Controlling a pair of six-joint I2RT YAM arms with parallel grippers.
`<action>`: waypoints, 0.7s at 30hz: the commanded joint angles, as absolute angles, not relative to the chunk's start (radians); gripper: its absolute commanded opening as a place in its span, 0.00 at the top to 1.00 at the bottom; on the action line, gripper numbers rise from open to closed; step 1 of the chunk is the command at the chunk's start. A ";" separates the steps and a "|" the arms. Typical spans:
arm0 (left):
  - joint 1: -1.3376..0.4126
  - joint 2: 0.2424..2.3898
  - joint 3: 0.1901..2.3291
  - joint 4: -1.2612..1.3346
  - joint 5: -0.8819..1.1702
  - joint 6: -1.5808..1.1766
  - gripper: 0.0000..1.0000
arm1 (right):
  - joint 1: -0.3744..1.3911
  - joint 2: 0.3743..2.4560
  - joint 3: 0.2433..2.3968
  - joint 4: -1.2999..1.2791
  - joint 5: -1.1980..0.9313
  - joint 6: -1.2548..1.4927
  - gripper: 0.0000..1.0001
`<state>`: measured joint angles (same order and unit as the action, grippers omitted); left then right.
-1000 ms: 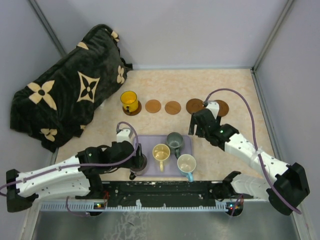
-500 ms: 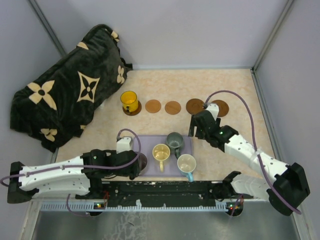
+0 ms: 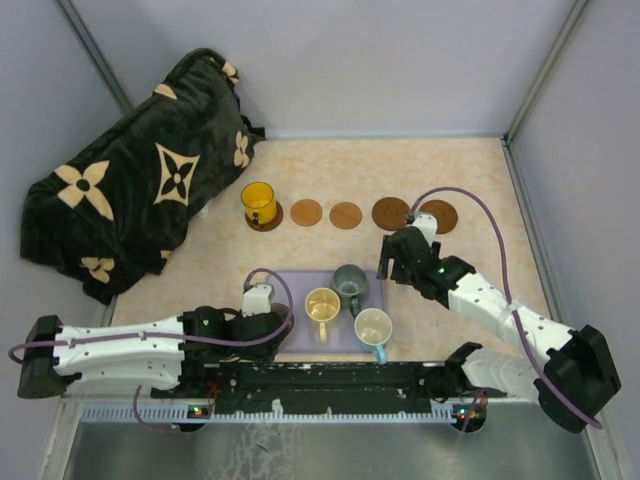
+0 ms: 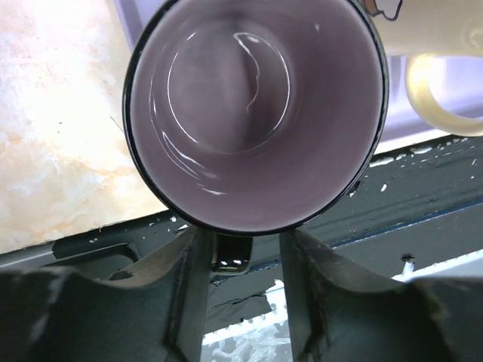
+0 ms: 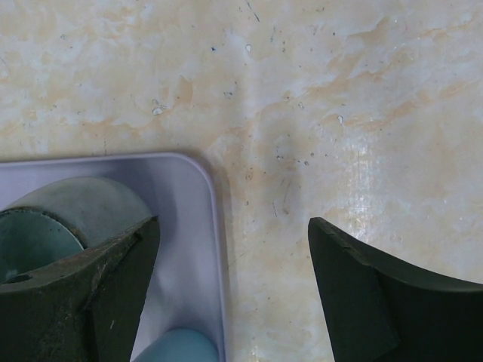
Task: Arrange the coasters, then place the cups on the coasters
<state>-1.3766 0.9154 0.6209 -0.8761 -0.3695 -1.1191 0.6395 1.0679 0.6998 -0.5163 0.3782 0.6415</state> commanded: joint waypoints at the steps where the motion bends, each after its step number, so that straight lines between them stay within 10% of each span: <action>1: -1.390 0.925 0.592 -0.827 -0.378 -1.137 0.57 | 0.632 1.068 0.705 -0.472 0.376 0.657 0.20; 21: -1.438 1.072 0.667 -0.844 -0.500 -1.131 0.93 | 0.632 1.073 0.676 -0.445 0.356 0.662 0.20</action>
<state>-1.4158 1.0424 0.6258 -0.8204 -0.4370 -1.1275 0.6392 1.0725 0.6739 -0.4866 0.3428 0.6575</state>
